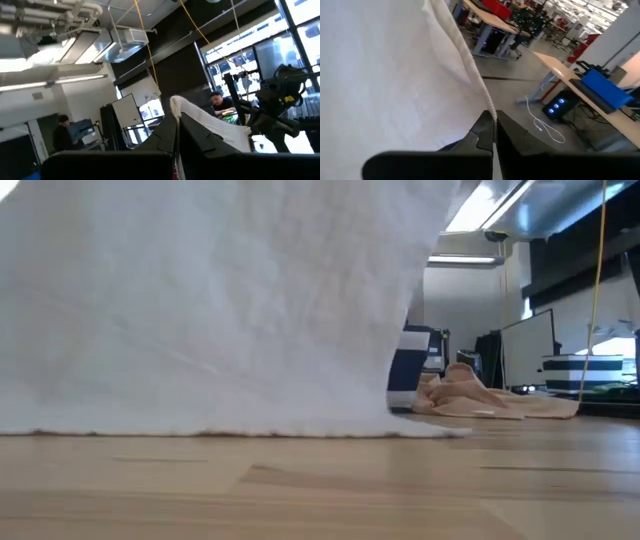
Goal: Fold towel
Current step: Fold the white with gray pattern towel on the table
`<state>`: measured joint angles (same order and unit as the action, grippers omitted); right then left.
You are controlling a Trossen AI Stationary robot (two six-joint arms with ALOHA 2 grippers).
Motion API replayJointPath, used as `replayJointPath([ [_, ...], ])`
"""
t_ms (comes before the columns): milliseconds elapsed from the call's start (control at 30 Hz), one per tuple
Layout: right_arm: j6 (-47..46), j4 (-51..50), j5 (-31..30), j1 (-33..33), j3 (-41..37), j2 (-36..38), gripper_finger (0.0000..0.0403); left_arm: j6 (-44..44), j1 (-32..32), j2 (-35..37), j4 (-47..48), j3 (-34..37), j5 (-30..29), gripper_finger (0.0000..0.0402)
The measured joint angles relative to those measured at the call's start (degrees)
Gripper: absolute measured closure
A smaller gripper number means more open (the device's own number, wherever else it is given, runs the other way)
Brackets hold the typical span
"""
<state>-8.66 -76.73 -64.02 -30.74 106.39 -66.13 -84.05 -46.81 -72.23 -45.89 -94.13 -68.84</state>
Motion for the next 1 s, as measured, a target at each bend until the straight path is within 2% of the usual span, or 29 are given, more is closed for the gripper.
replayJointPath([
  [200,4.0,5.1,3.3,0.0,0.0,0.4,0.0395,13.1,0.5,-0.8,3.3,0.0,-0.7,0.0396],
  [267,6.3,8.3,6.8,0.0,0.0,0.5,0.0395,18.5,0.2,-1.0,7.9,0.0,-4.7,0.0396],
  [400,10.2,13.9,14.5,0.0,0.0,0.4,0.0395,29.4,-0.5,-1.0,22.2,0.0,-17.8,0.0396],
  [467,10.4,14.1,16.9,0.0,1.1,0.4,0.0395,33.7,-1.6,-1.0,25.8,0.0,-20.4,0.0396],
  [867,-0.5,8.7,28.5,0.0,9.3,0.6,0.0395,38.9,-7.6,-1.2,29.7,0.0,-21.2,0.04],
  [1000,-3.0,9.4,35.7,0.0,9.3,0.2,0.0395,40.7,-8.8,-2.9,30.9,0.0,-21.2,0.0399],
])
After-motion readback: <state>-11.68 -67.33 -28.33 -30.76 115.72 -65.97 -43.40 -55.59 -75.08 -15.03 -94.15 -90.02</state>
